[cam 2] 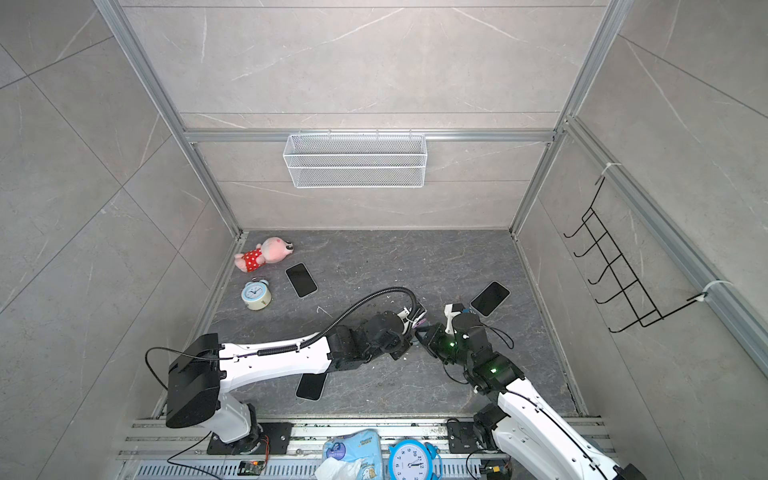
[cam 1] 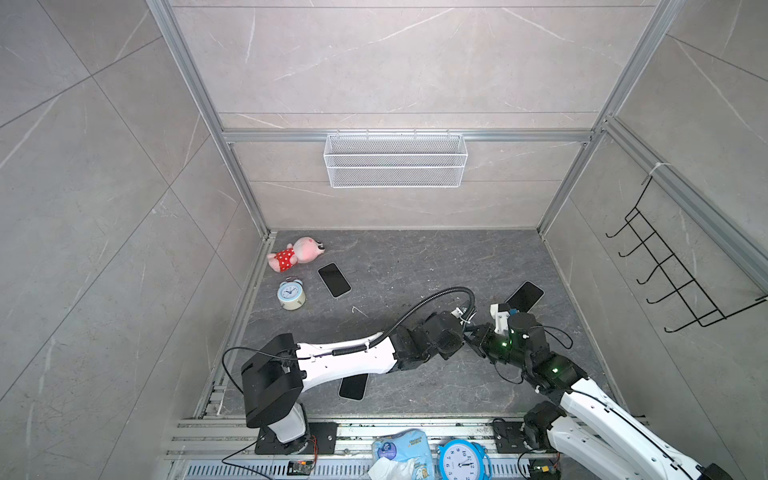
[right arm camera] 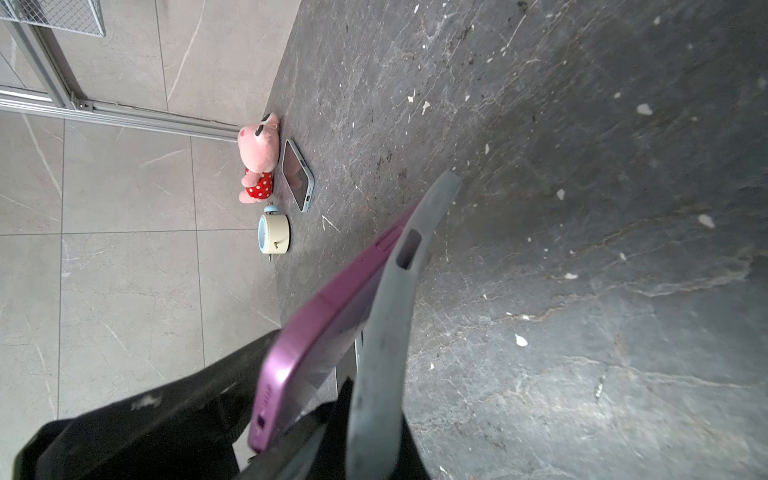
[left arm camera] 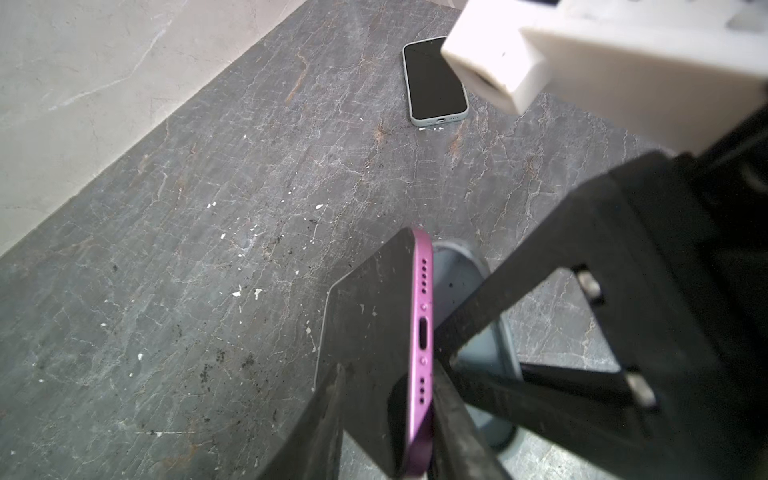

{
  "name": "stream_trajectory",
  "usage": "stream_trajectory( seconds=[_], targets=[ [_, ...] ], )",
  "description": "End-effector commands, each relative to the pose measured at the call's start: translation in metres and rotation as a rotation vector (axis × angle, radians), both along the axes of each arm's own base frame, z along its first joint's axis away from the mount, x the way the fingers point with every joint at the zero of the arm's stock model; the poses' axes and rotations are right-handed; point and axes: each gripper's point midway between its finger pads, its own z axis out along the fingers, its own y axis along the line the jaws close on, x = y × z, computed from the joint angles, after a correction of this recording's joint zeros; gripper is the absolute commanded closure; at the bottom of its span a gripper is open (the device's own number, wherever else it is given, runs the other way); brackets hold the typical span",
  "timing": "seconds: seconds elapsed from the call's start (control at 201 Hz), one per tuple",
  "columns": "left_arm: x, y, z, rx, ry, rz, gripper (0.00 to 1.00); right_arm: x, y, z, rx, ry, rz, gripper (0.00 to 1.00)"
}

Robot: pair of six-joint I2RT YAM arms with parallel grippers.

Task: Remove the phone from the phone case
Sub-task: 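Swing the left gripper toward the right gripper and grasp the purple phone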

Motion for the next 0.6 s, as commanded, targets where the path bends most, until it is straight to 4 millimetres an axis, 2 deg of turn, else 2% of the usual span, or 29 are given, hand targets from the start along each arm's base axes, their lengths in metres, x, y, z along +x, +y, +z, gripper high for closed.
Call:
stream_trajectory(
  seconds=[0.0, 0.244, 0.324, 0.403, 0.598],
  targets=[
    [0.004, -0.012, 0.003, -0.018, -0.013, -0.016, 0.75, 0.002, 0.012, 0.027, 0.074, -0.082, 0.049, 1.0],
    [-0.002, -0.017, 0.0, -0.031, 0.013, -0.048, 0.85, 0.001, 0.012, 0.024, 0.069, -0.076, 0.049, 1.0],
    [-0.005, -0.016, 0.001, -0.049, 0.019, -0.058, 0.91, 0.001, 0.011, 0.023, 0.067, -0.077, 0.044, 1.0],
    [-0.007, -0.015, 0.003, -0.058, 0.019, -0.064, 1.0, 0.0, 0.01, 0.021, 0.062, -0.071, 0.045, 1.0],
    [-0.01, -0.01, 0.025, -0.121, -0.004, -0.076, 1.0, -0.001, 0.01, 0.013, 0.053, -0.058, 0.044, 1.0]
  ],
)
